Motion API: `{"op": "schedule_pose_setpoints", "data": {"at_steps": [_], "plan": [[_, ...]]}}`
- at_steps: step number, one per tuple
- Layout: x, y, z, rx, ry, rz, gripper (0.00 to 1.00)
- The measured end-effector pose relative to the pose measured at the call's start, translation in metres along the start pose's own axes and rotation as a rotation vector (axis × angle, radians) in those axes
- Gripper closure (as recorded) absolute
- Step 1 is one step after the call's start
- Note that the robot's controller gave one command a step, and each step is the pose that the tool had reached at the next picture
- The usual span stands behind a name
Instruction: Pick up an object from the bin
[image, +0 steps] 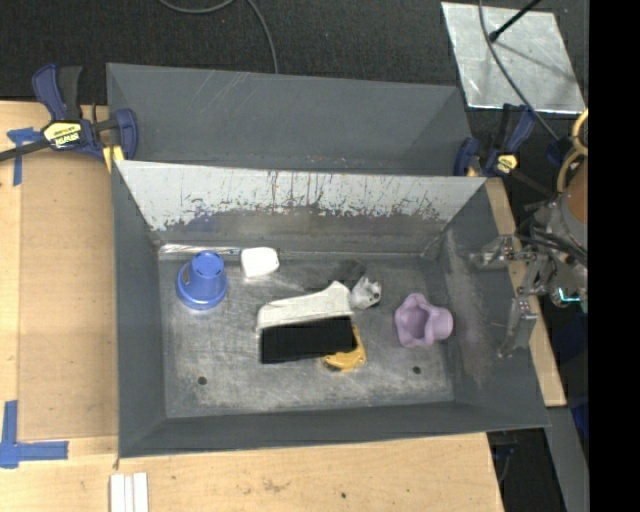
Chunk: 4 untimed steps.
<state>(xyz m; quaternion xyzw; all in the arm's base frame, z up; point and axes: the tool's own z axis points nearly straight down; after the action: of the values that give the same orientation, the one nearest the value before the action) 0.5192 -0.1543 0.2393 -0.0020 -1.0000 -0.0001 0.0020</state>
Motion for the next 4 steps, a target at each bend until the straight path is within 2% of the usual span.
{"op": "schedule_pose_setpoints", "data": {"at_steps": [1,2,3,4], "plan": [[-0.002,0.001,-0.004,0.002,-0.008,-0.003,0.00],[-0.020,-0.002,0.076,0.003,-0.012,-0.046,0.00],[-0.029,-0.002,0.099,0.000,-0.004,-0.122,0.00],[-0.041,-0.003,0.109,0.001,-0.008,0.111,0.00]]}}
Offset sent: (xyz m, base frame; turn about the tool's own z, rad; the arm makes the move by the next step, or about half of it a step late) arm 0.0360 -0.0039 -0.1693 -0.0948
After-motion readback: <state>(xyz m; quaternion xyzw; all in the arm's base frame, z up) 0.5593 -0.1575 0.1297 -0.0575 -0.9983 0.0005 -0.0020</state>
